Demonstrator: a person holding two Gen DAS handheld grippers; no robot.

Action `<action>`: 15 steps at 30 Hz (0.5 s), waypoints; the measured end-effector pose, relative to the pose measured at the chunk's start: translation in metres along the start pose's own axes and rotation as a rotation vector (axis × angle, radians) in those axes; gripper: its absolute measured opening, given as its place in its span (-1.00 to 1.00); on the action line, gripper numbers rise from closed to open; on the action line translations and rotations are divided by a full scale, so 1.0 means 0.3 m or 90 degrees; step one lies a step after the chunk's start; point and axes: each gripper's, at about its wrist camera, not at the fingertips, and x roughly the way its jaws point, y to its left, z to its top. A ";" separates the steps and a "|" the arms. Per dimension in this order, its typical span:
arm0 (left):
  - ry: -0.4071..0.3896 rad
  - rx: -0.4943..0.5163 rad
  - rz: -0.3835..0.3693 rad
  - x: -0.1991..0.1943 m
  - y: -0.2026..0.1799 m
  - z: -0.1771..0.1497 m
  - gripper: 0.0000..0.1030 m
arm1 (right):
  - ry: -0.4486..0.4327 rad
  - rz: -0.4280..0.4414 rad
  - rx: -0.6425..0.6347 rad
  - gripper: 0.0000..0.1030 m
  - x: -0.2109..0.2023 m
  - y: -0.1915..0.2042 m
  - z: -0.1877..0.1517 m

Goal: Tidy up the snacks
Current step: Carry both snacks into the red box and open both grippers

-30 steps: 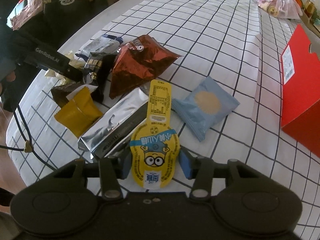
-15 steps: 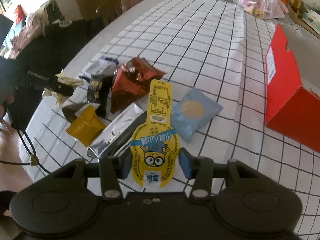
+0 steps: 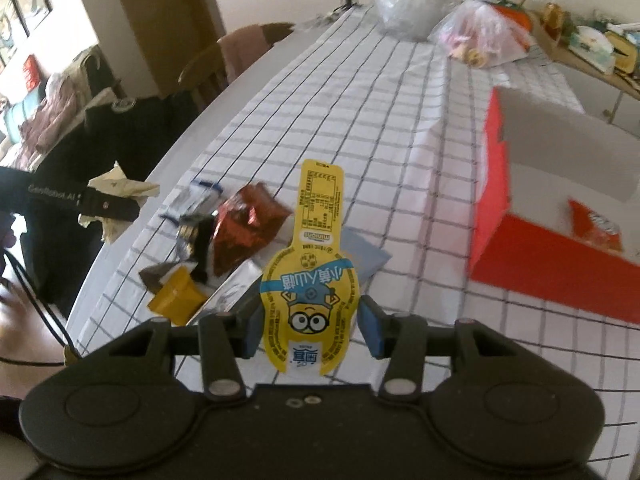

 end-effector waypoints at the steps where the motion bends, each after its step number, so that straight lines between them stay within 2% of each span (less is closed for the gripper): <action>1: -0.010 0.006 -0.002 -0.015 -0.021 0.005 0.10 | -0.004 -0.006 0.002 -0.08 -0.013 -0.013 0.005; 7: -0.036 0.035 -0.025 -0.057 -0.151 0.045 0.10 | -0.023 -0.033 0.009 -0.08 -0.080 -0.104 0.026; 15: -0.053 0.103 -0.062 -0.067 -0.397 0.085 0.10 | -0.048 -0.069 0.019 -0.08 -0.136 -0.256 0.046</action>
